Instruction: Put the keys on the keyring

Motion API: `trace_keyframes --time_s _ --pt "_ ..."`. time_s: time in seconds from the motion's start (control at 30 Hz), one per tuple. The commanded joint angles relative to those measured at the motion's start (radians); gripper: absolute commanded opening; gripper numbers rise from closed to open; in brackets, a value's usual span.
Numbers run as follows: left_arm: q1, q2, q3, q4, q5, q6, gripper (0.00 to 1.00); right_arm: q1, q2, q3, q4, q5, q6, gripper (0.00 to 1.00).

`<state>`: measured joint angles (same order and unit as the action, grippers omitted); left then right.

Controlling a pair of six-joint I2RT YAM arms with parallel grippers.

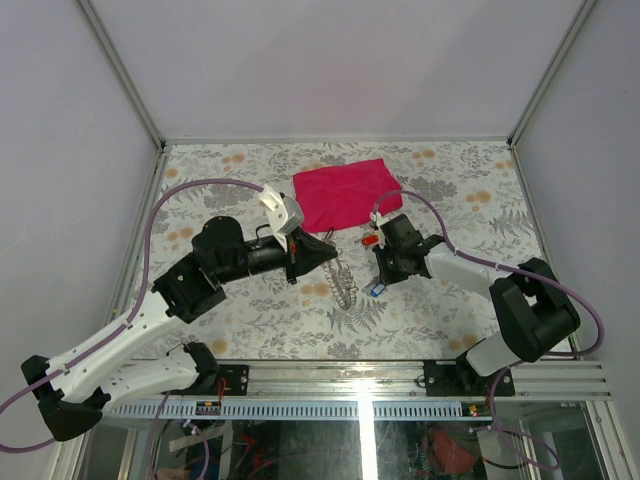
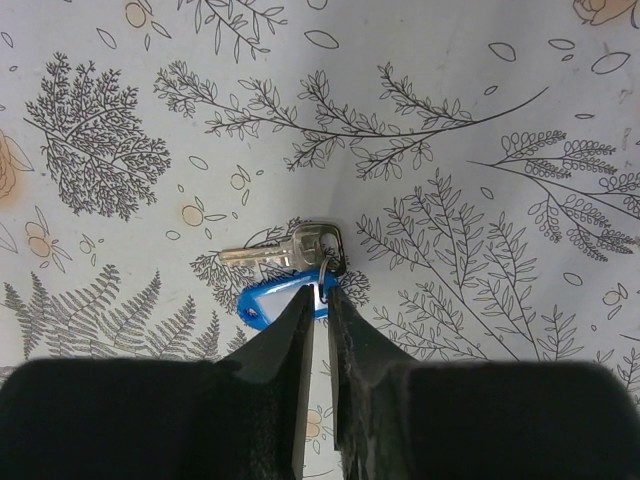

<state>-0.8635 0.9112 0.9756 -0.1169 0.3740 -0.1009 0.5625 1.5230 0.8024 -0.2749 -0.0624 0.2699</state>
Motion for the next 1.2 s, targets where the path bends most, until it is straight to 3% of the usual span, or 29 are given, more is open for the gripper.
trace_keyframes --time_s 0.0,0.2,0.5,0.8,1.17 --pt "-0.004 -0.010 0.021 0.083 -0.002 -0.009 0.00 -0.005 0.023 0.007 0.025 0.024 -0.016 0.15" --pt "-0.004 -0.010 0.023 0.082 -0.002 -0.013 0.00 -0.006 -0.001 0.008 0.027 0.020 -0.030 0.00" --pt "-0.003 0.005 0.070 0.063 0.010 -0.008 0.00 -0.006 -0.267 -0.010 0.030 -0.017 -0.136 0.00" --pt "-0.003 0.026 0.105 0.053 0.072 0.109 0.00 -0.005 -0.607 0.060 0.024 -0.289 -0.312 0.00" --pt "-0.003 0.018 0.125 0.055 0.121 0.267 0.00 -0.006 -0.777 0.127 0.143 -0.545 -0.356 0.00"
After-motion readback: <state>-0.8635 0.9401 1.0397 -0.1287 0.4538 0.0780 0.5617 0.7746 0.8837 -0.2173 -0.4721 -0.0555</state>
